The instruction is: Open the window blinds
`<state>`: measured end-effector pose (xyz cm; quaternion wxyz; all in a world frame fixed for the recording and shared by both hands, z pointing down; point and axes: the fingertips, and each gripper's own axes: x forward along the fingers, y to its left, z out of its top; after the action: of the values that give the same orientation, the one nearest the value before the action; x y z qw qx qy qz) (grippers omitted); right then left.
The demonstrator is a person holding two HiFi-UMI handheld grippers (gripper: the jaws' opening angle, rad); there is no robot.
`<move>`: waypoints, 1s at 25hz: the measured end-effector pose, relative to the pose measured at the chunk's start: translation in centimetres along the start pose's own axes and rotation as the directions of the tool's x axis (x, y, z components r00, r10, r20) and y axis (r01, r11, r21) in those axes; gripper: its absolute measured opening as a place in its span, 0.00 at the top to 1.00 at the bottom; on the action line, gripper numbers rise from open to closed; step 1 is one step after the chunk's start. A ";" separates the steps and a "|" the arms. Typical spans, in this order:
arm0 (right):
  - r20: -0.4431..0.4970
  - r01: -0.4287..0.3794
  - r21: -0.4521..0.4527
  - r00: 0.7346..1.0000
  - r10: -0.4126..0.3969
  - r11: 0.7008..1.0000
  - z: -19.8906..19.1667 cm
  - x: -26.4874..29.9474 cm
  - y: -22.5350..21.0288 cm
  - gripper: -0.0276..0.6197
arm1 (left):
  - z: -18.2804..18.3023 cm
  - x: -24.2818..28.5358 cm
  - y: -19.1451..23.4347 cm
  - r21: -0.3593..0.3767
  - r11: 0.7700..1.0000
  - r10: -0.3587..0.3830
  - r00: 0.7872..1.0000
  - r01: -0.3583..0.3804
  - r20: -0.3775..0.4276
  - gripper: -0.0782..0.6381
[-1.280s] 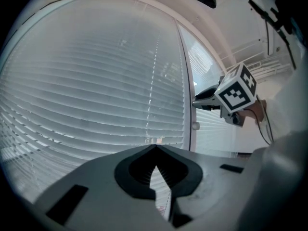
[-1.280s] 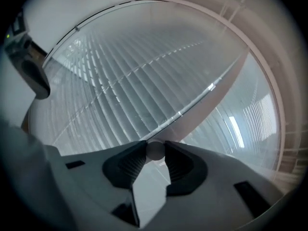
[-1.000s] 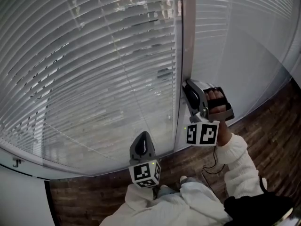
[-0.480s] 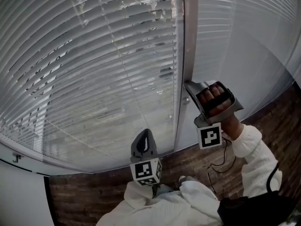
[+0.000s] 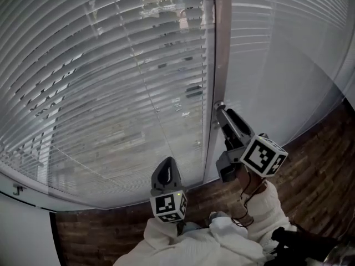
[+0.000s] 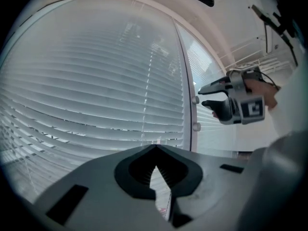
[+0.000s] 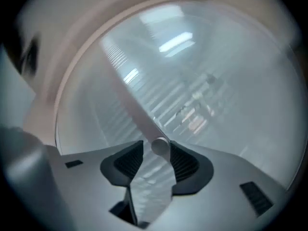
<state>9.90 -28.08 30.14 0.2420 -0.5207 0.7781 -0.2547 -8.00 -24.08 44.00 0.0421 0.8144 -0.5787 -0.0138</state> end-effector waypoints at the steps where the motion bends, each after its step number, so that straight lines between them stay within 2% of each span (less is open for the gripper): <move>1: 0.034 -0.021 0.292 0.999 0.011 0.956 0.0 0.0 -0.4 0.71 | 0.0 0.1 0.0 0.000 1.000 -0.004 1.000 0.004 0.001 0.89; 2: 0.063 -0.041 0.486 0.998 0.012 0.873 0.0 0.2 -0.9 0.71 | 0.1 0.2 -0.1 0.000 1.000 -0.008 1.000 0.008 0.003 0.89; 3: 0.082 -0.055 0.591 0.997 0.009 0.805 0.0 0.6 -1.3 0.71 | 0.1 0.3 -0.1 -0.002 1.000 -0.013 1.000 0.013 0.004 0.89; 4: 0.089 -0.056 0.636 0.996 -0.001 0.769 -0.1 1.0 -1.7 0.71 | 0.0 0.3 -0.3 -0.004 1.000 -0.018 1.000 0.018 0.004 0.89; 5: 0.090 -0.050 0.652 0.996 -0.012 0.756 -0.2 1.3 -1.9 0.71 | -0.1 0.3 -0.4 -0.005 1.000 -0.024 1.000 0.024 0.003 0.89; 9: 0.076 -0.039 0.673 0.997 -0.016 0.738 -0.1 2.0 -1.4 0.71 | -0.7 -0.1 -0.6 -0.012 0.999 -0.035 0.999 0.035 -0.010 0.89; 13: 0.061 0.001 0.675 0.996 -0.057 0.738 -0.1 2.1 -1.4 0.72 | -0.7 0.1 -0.1 -0.023 0.999 -0.027 1.000 0.027 -0.006 0.89; 14: 0.064 0.003 0.678 0.996 -0.063 0.735 -0.1 2.1 -1.5 0.75 | -0.7 0.1 0.0 -0.022 0.999 -0.025 1.000 0.025 -0.003 0.89; 17: 0.060 0.008 0.694 0.996 -0.069 0.720 -0.2 2.0 -1.7 0.75 | -0.6 0.2 0.4 -0.026 0.999 -0.020 1.000 0.020 0.002 0.89; 18: 0.052 0.016 0.690 0.996 -0.071 0.723 -0.2 1.9 -1.7 0.75 | -0.6 0.3 0.5 -0.030 0.999 -0.019 1.000 0.019 0.002 0.89; 19: 0.043 0.024 0.672 0.997 -0.071 0.740 -0.1 1.9 -1.6 0.75 | -0.6 0.3 0.5 -0.033 0.999 -0.019 1.000 0.019 0.003 0.89; 20: 0.034 0.033 0.632 0.997 -0.070 0.775 0.0 2.0 -1.5 0.76 | -0.5 0.4 0.5 -0.035 0.999 -0.020 1.000 0.020 0.004 0.89; 21: 0.024 0.042 0.567 0.997 -0.068 0.822 0.2 2.0 -1.3 0.76 | -0.5 0.4 0.5 -0.034 0.999 -0.023 1.000 0.023 0.006 0.89; 23: 0.004 0.053 0.406 0.998 -0.060 0.912 0.5 2.2 -0.8 0.76 | -0.3 0.5 0.1 -0.026 0.999 -0.034 0.999 0.034 0.012 0.89; 25: -0.026 0.057 0.267 0.998 -0.052 0.962 0.7 2.5 -0.5 0.76 | -0.1 0.6 -0.3 -0.018 0.999 -0.045 0.999 0.046 0.018 0.89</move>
<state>9.83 -30.65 29.66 0.2956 -0.5021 0.7241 -0.3692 -7.55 -24.53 44.13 0.0440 0.8268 -0.5602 -0.0272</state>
